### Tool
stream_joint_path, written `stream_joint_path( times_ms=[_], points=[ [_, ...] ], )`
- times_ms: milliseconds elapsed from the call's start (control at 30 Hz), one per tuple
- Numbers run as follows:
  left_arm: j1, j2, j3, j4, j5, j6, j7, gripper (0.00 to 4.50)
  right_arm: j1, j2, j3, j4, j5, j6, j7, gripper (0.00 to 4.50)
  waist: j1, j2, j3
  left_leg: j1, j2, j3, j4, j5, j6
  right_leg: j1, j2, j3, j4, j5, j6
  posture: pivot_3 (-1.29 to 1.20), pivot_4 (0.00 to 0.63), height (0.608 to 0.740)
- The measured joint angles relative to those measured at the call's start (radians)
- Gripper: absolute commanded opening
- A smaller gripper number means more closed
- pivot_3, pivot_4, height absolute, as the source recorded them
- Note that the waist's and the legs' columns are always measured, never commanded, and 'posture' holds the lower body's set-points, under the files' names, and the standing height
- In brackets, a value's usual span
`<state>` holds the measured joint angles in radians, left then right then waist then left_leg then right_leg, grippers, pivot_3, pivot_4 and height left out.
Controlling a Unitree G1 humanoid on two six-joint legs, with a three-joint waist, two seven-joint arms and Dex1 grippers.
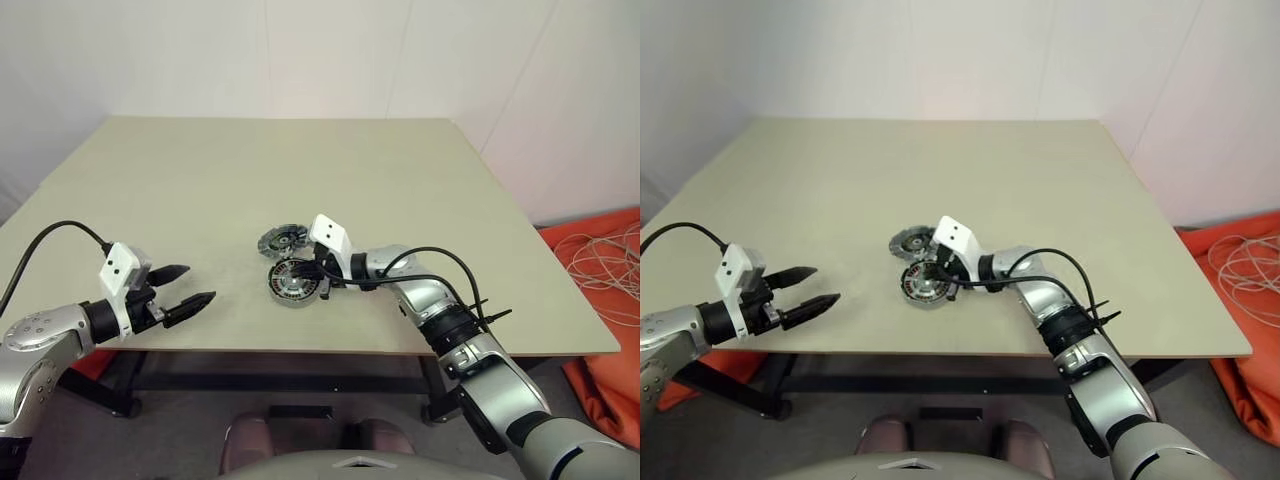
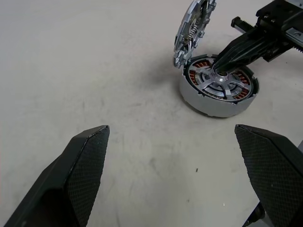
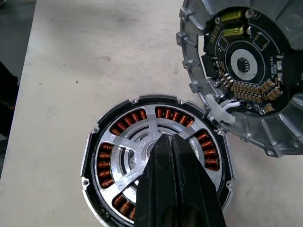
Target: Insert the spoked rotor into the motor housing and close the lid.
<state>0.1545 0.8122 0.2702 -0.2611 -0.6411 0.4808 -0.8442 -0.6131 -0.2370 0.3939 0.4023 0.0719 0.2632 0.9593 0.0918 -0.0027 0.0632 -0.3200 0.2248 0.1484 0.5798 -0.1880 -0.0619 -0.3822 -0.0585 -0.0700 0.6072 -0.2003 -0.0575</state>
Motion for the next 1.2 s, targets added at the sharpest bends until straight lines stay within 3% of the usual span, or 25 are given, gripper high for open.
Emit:
stream_joint_path(
  times_ms=[167, 400, 567, 833, 1033, 1200],
  points=[
    [-0.003, -0.023, -0.001, 0.0, 0.027, -0.006, -0.003, 4.5, -0.002, -0.024, -0.013, -0.023, 0.01, 0.048, 0.033, 0.02, 0.0, 0.0, 0.0, 0.004, 0.0, 0.0, 0.0, 0.0, 0.0, 0.003, 0.0, 0.001, -0.001, 0.0, 0.0, 0.0, 0.0, 0.74],
    [-0.017, -0.061, -0.003, 0.018, 0.055, -0.041, -0.028, 4.5, -0.015, -0.142, -0.01, -0.143, 0.012, 0.07, 0.192, 0.02, 0.001, 0.0, 0.0, 0.002, 0.0, 0.0, 0.0, 0.0, 0.0, 0.001, 0.001, 0.001, 0.0, 0.0, 0.0, 0.0, 0.0, 0.74],
    [-0.035, -0.07, -0.003, 0.041, 0.074, -0.072, -0.051, 4.5, -0.073, -0.203, 0.027, -0.163, -0.015, -0.024, 0.305, 1.62, 0.0, 0.0, 0.0, 0.0, 0.0, 0.001, -0.001, 0.0, 0.0, -0.002, 0.001, 0.002, 0.0, 0.0, 0.0, 0.0, 0.0, 0.74],
    [-0.042, -0.124, -0.008, 0.047, 0.073, -0.093, -0.074, 4.5, -0.226, -0.212, 0.175, -0.026, -0.156, -0.393, 0.446, 4.44, -0.002, 0.0, 0.0, -0.009, 0.0, 0.001, 0.0, 0.0, 0.0, -0.01, 0.001, 0.002, 0.001, 0.001, -0.001, 0.0, 0.0, 0.74],
    [-0.028, -0.133, -0.029, 0.04, 0.077, -0.103, -0.086, 4.5, -0.356, -0.18, 0.286, 0.198, -0.331, -0.745, 0.43, 4.48, -0.004, 0.0, 0.0, -0.015, 0.0, 0.001, 0.002, 0.0, 0.0, -0.015, 0.001, 0.002, 0.003, 0.004, -0.006, 0.0, 0.0, 0.74],
    [-0.028, -0.142, -0.036, 0.033, 0.078, -0.103, -0.085, 4.5, -0.456, -0.149, 0.335, 0.362, -0.485, -0.986, 0.303, 4.48, -0.014, -0.001, 0.0, -0.015, 0.0, 0.001, 0.002, 0.0, 0.0, -0.016, 0.001, 0.002, 0.004, 0.003, -0.006, 0.0, 0.0, 0.74]
  ],
)
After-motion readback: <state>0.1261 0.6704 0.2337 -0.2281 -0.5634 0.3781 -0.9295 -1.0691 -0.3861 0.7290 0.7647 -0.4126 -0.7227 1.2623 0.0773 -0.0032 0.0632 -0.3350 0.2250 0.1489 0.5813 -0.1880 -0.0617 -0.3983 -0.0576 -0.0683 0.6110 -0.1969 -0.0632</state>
